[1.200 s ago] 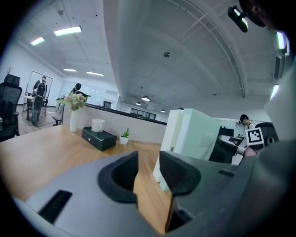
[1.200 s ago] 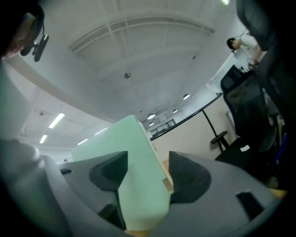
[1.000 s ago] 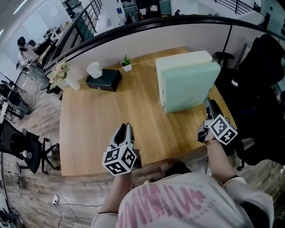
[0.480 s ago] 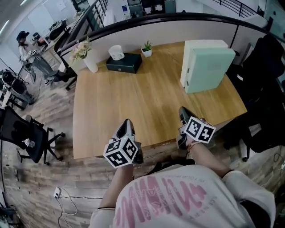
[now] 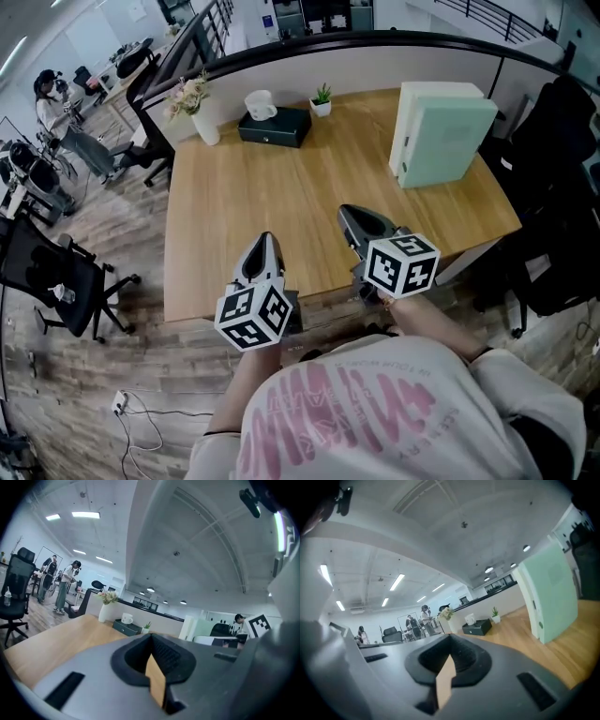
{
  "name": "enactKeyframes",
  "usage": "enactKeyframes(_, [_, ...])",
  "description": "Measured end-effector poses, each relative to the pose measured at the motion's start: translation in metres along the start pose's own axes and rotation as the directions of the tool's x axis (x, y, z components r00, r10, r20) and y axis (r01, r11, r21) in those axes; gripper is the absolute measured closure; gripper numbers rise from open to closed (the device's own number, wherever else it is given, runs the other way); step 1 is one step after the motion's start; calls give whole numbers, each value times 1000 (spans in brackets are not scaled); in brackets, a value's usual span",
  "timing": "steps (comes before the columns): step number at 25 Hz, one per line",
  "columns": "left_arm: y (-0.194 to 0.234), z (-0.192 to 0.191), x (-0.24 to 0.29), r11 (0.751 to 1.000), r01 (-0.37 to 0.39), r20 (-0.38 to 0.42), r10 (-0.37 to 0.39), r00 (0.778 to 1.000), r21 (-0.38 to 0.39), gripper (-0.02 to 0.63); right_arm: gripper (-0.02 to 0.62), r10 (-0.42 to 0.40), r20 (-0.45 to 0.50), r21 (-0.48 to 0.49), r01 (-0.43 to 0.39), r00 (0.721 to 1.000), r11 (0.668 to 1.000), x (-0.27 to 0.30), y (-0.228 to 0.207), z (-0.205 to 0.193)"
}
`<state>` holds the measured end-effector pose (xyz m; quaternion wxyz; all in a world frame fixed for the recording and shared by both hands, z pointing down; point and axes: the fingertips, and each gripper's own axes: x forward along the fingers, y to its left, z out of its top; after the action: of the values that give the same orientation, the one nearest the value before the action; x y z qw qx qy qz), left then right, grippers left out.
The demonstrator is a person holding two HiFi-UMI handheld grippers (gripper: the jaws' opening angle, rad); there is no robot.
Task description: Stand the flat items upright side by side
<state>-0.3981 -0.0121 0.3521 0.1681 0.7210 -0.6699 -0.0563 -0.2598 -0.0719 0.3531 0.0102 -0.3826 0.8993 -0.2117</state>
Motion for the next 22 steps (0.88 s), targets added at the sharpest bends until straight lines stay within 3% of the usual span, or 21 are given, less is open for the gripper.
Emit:
enactKeyframes(3, [-2,2,-1,1000,-7,0,7,1000,23,604,598,-14,6,-81,15,1000,997,-3,2,8])
enactKeyframes(22, [-34,22,28,999,-50,27,49,998,15,603,598,2,-34,-244,-10,999,970,-2,-23,48])
